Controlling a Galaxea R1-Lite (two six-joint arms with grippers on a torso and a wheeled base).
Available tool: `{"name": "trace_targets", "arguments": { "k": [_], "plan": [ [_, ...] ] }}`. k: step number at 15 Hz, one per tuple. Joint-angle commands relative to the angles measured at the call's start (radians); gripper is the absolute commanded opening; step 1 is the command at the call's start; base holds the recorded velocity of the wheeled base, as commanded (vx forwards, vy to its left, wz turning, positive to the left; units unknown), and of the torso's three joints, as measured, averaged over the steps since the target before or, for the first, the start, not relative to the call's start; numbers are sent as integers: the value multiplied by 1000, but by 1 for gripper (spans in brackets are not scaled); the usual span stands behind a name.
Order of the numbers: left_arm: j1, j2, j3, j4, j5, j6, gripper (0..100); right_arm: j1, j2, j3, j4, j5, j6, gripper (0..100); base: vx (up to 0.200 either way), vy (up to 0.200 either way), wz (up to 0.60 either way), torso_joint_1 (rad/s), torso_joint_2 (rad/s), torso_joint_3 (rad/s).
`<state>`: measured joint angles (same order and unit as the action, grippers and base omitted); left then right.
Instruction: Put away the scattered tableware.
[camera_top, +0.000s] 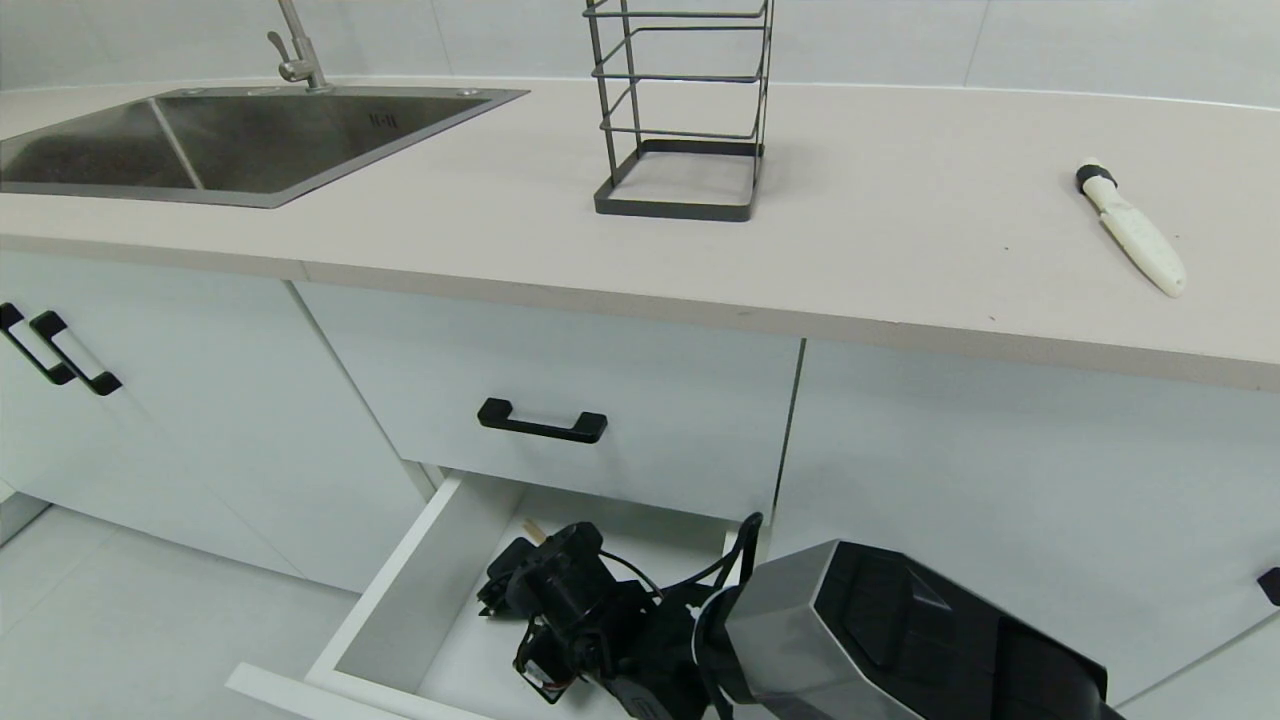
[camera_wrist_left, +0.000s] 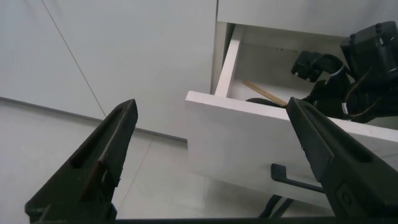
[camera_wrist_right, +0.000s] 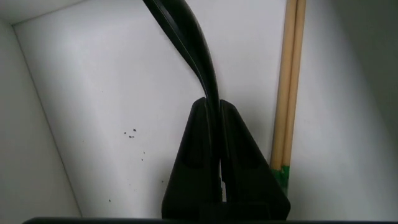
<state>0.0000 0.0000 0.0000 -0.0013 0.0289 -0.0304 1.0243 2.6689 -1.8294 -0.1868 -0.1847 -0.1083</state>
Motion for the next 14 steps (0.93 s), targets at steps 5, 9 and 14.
{"name": "trace_targets", "arguments": {
  "k": [5,9,14],
  "plan": [
    [0,0,0,0,0,0,100,20,-38,7,1,-1,-1,100,0,0,0,0,0,0],
    [0,0,0,0,0,0,100,54,-138,21,30,-1,-1,100,0,0,0,0,0,0],
    [0,0,0,0,0,0,100,89,-320,107,29,-1,1,100,0,0,0,0,0,0]
  ]
}}
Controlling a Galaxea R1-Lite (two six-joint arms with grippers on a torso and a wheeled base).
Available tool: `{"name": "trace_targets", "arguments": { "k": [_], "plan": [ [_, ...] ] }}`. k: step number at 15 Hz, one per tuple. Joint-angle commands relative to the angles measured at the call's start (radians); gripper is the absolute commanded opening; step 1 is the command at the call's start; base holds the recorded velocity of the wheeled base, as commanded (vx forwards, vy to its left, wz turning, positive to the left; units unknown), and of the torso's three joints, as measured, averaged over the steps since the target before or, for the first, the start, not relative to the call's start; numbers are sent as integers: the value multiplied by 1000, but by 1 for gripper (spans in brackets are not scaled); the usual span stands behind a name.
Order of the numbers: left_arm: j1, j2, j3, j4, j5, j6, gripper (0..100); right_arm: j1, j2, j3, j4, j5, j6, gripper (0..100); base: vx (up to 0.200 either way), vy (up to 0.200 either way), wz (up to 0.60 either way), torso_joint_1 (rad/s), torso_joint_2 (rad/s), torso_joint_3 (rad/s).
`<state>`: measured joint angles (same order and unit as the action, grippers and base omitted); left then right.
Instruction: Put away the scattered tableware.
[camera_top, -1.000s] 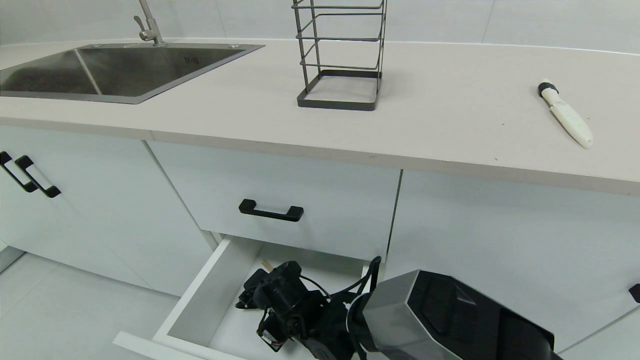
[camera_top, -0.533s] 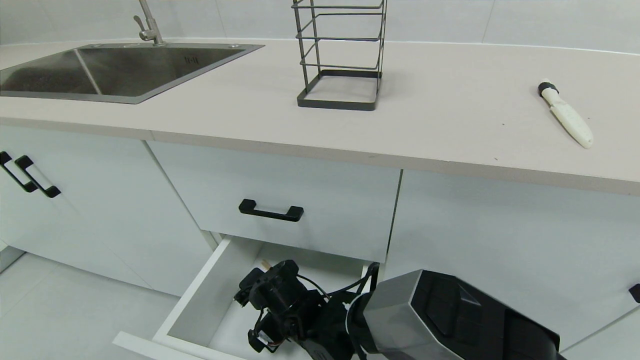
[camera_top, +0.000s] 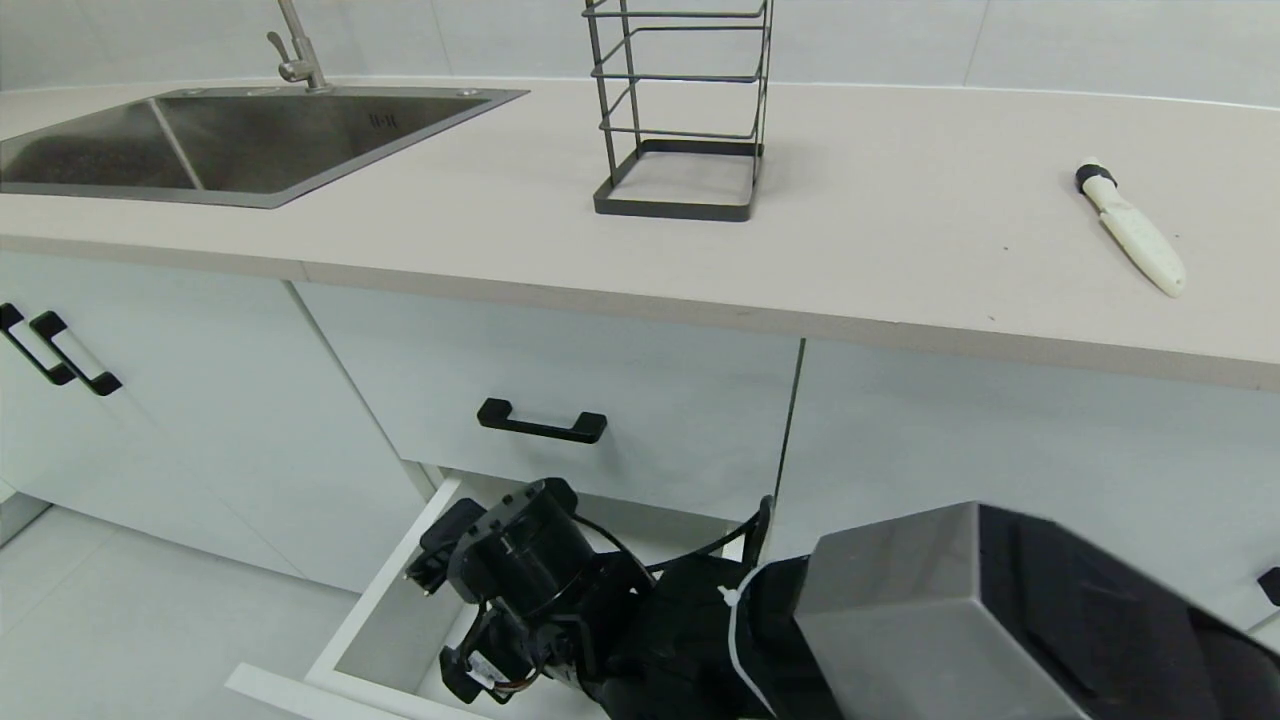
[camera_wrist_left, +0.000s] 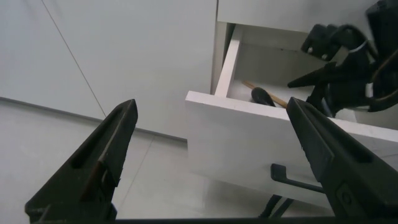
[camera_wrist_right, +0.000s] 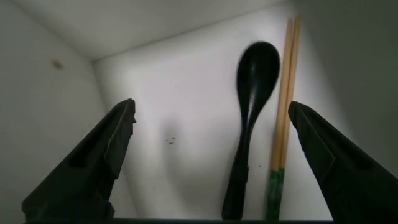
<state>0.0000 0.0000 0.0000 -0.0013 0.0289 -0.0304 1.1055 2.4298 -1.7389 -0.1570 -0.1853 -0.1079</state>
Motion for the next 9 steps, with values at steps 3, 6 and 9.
{"name": "trace_targets", "arguments": {
  "k": [3,6,9],
  "plan": [
    [0,0,0,0,0,0,100,37,-173,101,-15,4,0,100,0,0,0,0,0,0],
    [0,0,0,0,0,0,100,57,-287,265,-101,33,0,100,0,0,0,0,0,0],
    [0,0,0,0,0,0,100,51,-371,501,-320,75,2,100,0,0,0,0,0,0]
  ]
}}
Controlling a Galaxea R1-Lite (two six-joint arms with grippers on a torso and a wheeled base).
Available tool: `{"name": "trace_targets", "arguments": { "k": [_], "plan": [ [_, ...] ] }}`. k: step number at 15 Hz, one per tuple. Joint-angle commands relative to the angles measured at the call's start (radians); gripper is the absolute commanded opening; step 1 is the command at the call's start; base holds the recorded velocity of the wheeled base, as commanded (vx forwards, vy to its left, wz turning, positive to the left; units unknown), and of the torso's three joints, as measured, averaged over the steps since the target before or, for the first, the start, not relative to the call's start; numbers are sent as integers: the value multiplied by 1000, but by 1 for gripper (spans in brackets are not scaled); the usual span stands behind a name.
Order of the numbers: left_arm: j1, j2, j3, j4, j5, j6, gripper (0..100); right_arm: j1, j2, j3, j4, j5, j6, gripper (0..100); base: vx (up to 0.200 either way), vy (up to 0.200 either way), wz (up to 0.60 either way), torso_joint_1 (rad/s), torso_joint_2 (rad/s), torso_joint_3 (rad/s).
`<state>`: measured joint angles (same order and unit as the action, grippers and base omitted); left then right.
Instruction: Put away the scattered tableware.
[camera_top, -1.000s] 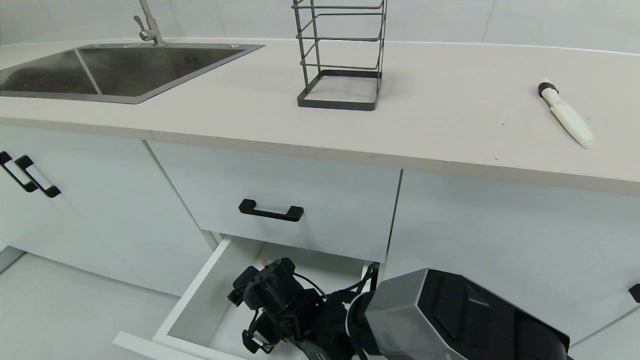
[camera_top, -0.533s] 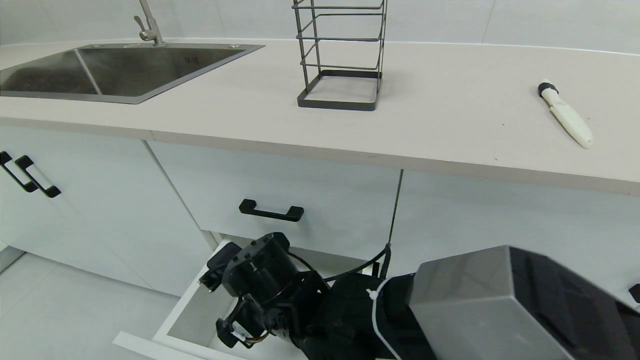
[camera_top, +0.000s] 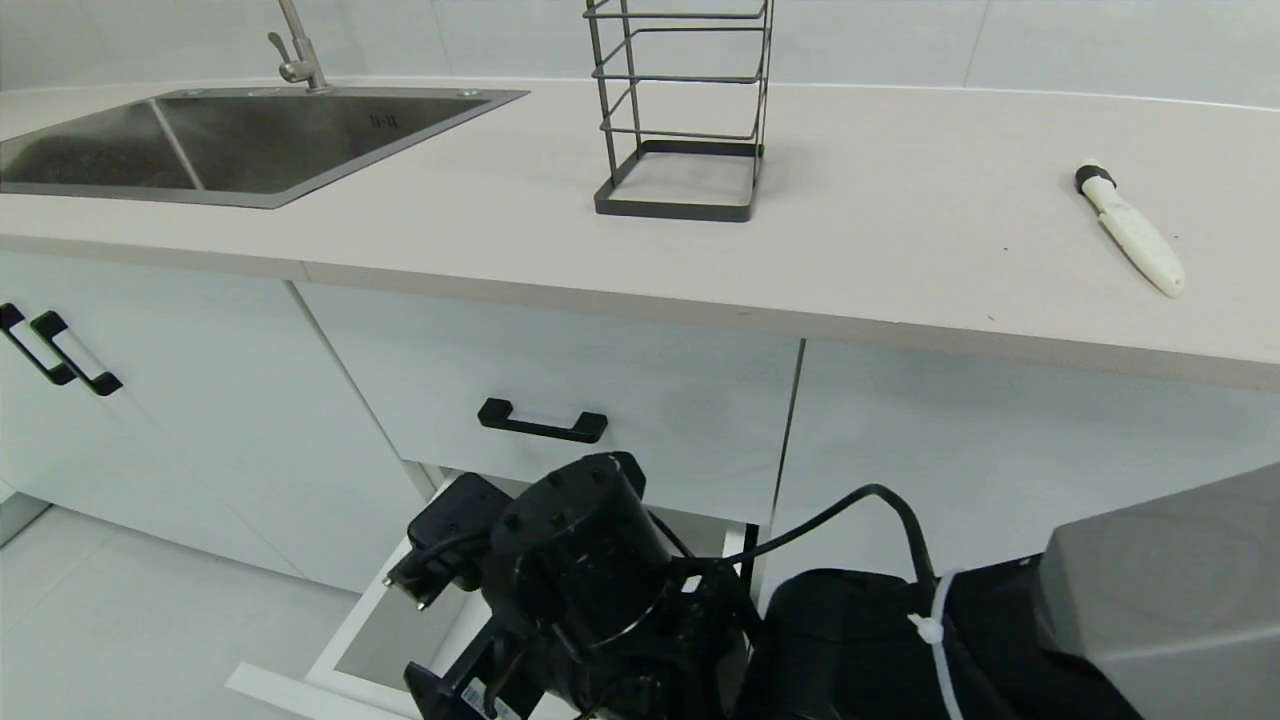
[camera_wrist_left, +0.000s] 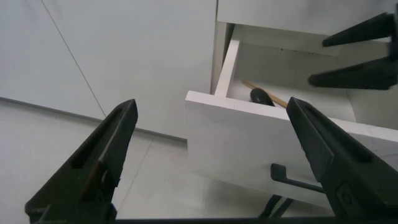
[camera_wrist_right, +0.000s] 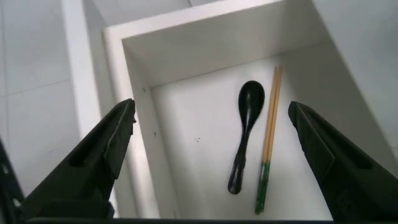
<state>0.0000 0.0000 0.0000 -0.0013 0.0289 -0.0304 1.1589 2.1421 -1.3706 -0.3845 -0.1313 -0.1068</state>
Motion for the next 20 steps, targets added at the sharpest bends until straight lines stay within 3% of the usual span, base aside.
{"name": "trace_targets", "arguments": {
  "k": [1,7,13,16,18,20],
  "plan": [
    [0,0,0,0,0,0,100,-7,-105,209,-174,39,1,100,0,0,0,0,0,0],
    [0,0,0,0,0,0,100,-31,-266,573,-484,90,32,100,0,0,0,0,0,0],
    [0,0,0,0,0,0,100,-44,-508,926,-490,159,32,100,0,0,0,0,0,0],
    [0,0,0,0,0,0,100,-156,-657,1101,-487,225,26,100,0,0,0,0,0,0],
    [0,0,0,0,0,0,100,-219,-751,1151,-481,249,26,100,0,0,0,0,0,0],
    [0,0,0,0,0,0,100,-340,-933,1199,-424,309,26,100,0,0,0,0,0,0]
  ]
}}
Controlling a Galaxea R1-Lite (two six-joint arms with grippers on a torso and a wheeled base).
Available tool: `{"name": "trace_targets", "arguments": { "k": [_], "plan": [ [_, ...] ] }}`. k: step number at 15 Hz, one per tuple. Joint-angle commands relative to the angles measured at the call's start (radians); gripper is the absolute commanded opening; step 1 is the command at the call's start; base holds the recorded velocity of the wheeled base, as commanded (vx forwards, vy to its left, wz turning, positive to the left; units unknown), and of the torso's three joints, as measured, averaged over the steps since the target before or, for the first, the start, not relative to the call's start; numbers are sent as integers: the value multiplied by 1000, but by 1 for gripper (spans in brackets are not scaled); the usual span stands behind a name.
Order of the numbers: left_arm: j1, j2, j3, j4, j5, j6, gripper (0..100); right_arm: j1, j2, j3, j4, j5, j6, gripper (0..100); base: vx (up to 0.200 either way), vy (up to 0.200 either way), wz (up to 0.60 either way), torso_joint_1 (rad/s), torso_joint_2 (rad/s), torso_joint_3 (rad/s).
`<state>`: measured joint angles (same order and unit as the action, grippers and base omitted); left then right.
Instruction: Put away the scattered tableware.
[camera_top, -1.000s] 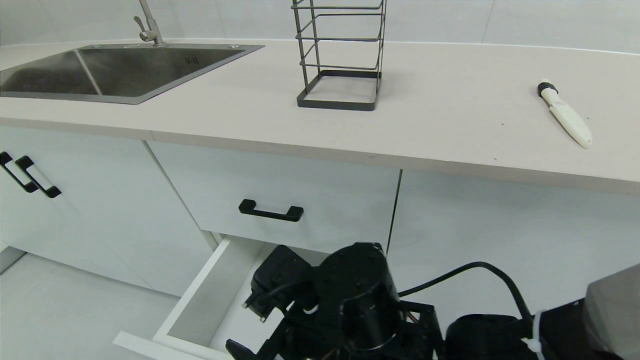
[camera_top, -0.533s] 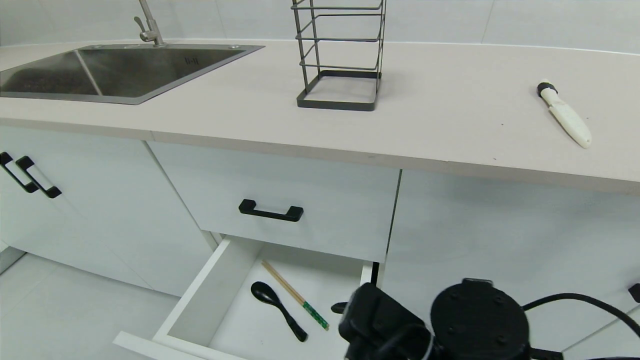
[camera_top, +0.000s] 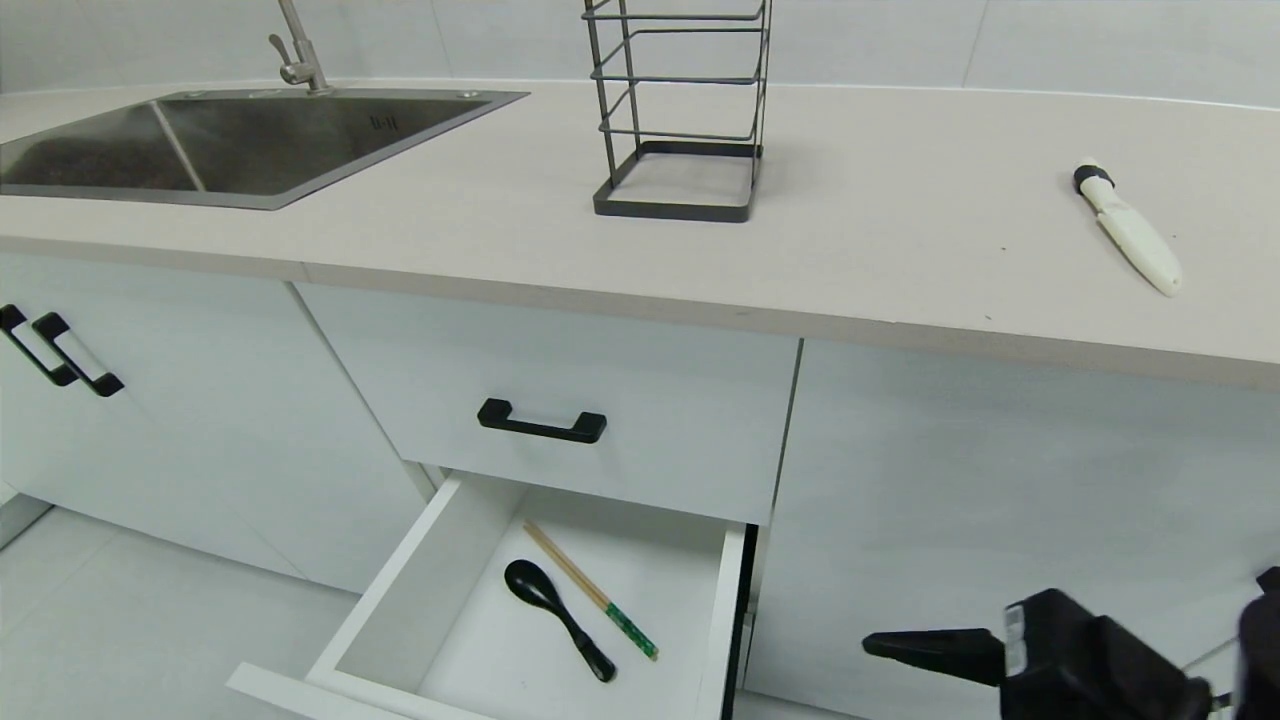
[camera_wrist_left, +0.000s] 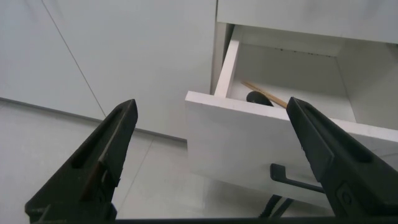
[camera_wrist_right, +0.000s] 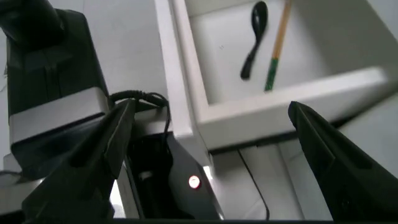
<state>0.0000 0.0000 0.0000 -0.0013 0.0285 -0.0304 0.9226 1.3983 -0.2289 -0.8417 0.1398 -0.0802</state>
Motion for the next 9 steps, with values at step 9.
{"name": "trace_targets", "arguments": {
  "k": [9],
  "plan": [
    [0,0,0,1,-4,29,100,-691,-973,229,423,129,0,100,0,0,0,0,0,0]
  ]
}}
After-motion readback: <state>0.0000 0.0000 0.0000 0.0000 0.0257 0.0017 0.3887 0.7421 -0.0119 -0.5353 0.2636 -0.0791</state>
